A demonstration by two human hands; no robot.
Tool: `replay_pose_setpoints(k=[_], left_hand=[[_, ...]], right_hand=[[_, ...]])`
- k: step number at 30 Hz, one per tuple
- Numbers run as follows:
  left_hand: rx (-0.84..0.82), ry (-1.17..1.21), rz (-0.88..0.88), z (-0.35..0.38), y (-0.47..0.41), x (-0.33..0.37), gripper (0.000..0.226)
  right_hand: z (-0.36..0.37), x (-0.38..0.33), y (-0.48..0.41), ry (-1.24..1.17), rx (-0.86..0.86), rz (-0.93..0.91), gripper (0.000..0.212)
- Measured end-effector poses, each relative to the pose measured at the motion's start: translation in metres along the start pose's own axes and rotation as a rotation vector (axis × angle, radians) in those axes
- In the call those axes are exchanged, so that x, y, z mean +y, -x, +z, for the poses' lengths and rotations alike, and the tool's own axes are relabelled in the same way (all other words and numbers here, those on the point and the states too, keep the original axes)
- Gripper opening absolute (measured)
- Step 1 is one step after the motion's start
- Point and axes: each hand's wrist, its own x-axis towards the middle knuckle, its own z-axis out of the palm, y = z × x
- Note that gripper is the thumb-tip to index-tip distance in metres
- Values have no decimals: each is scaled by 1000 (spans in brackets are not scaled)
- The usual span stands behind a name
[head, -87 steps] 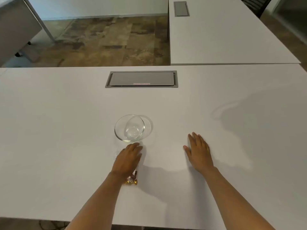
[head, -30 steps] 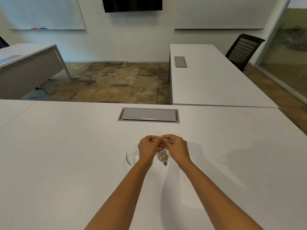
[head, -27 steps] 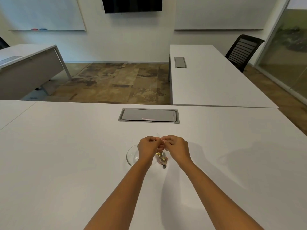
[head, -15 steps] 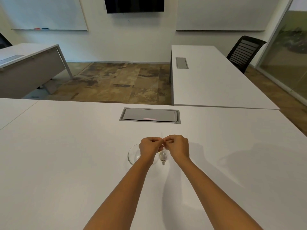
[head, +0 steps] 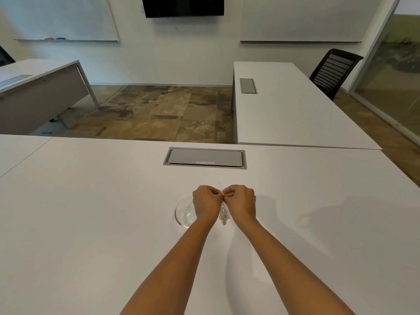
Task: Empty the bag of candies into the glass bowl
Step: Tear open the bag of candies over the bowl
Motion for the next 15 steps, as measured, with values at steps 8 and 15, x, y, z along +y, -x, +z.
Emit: replay_pose_setpoints(k=[8, 15], left_hand=[[28, -146, 71, -1, 2, -8, 11], [46, -231, 158, -3, -2, -7, 14]], right_hand=[[-7, 9, -4, 155, 55, -20, 21], [-9, 11, -6, 320, -29, -234, 10]])
